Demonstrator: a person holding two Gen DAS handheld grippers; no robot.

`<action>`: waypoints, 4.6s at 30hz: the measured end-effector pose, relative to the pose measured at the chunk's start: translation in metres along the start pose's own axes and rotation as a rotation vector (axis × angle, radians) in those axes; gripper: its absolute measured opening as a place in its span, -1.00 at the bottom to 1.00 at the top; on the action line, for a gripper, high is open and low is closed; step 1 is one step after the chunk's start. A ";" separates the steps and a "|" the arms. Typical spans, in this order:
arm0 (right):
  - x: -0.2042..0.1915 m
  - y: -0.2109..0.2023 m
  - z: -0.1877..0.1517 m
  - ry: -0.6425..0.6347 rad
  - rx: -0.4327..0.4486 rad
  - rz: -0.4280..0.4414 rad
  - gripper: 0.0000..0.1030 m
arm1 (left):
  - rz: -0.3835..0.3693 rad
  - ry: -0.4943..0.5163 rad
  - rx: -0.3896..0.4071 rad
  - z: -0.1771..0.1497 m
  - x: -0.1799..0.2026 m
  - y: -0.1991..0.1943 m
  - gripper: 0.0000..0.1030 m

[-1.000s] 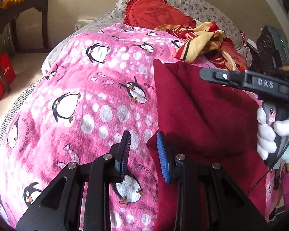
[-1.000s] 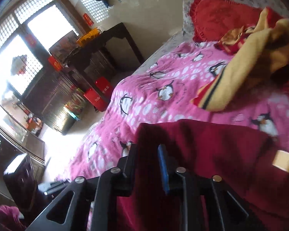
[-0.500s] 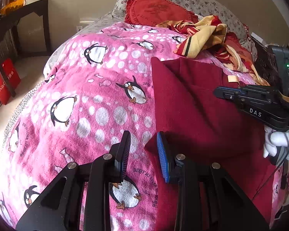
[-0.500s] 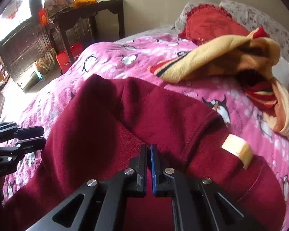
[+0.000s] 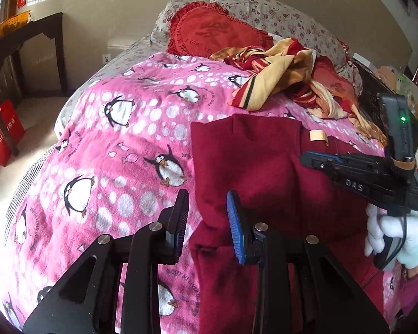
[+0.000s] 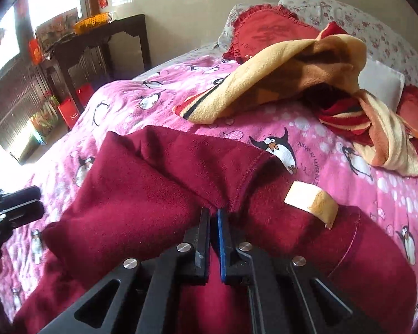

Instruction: Fold small clothes

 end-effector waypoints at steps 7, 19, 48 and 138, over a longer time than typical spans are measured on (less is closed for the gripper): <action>0.041 -0.087 -0.057 0.180 0.091 -0.145 0.23 | 0.052 0.074 -0.087 -0.023 0.014 0.037 -0.27; 0.133 -0.115 -0.160 0.448 0.017 -0.231 -0.92 | 0.124 0.048 -0.090 -0.036 0.000 0.046 0.09; 0.105 -0.096 -0.165 0.424 -0.024 -0.273 -0.42 | 0.091 0.125 -0.128 -0.050 0.060 0.059 0.36; 0.266 -0.222 -0.197 0.703 0.216 -0.246 -0.88 | 0.027 0.087 -0.031 -0.022 0.079 0.012 0.37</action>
Point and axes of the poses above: each gripper's, at about its wrist camera, not at the fingertips, and y roughly the way its jaws point, x to its right, z to its top, the point moved 10 cm from there along y, roughly the way its jaws point, and after that the axes turned 10 degrees about -y, right-handed, at the moved point
